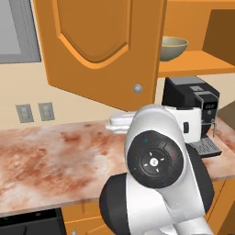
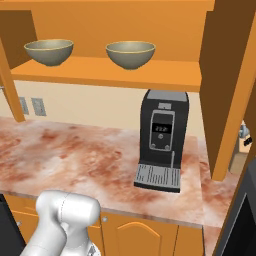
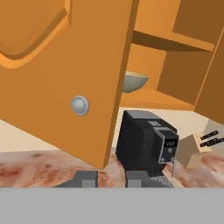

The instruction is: Move the bowls from the cabinet to the plates on the dining table.

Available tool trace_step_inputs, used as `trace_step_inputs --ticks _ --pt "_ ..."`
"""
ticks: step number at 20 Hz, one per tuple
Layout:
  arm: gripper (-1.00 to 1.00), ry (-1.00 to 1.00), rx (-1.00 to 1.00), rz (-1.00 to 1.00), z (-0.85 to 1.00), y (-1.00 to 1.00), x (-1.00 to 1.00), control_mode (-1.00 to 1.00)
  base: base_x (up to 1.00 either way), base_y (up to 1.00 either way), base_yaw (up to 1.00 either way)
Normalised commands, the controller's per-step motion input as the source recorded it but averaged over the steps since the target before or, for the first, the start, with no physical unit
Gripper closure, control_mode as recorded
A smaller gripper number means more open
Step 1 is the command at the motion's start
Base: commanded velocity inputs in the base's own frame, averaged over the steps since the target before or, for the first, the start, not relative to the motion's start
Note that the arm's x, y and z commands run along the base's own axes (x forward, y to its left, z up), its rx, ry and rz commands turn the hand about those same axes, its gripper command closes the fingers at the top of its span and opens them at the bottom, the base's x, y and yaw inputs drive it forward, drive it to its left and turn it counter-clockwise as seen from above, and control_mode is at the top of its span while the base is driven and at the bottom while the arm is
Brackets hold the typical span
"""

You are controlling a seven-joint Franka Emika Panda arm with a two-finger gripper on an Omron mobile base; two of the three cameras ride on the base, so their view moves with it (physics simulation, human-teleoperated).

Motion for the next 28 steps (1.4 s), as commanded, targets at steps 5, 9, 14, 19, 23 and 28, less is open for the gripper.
trace_step_inputs --ticks 5,9,14,19,23,28 --pt "-1.0 -0.07 0.0 0.09 0.0 -0.08 -0.11 -1.0 0.0 0.0 0.0" --pt "-1.0 -0.09 0.0 0.2 0.0 -0.32 0.0 -1.0 0.0 0.0 0.0" --pt "-1.0 -0.04 0.0 0.22 0.0 -0.35 0.0 -1.0 0.0 0.0 0.0" --pt "-1.0 0.01 0.03 0.3 0.0 -0.23 0.19 -1.0 0.0 0.0 0.0" --pt "-1.0 0.01 0.04 0.35 0.0 -0.2 0.23 -1.0 0.0 0.0 0.0" --pt "-1.0 0.0 0.06 0.35 0.0 -0.2 0.22 -1.0 0.0 0.0 0.0"
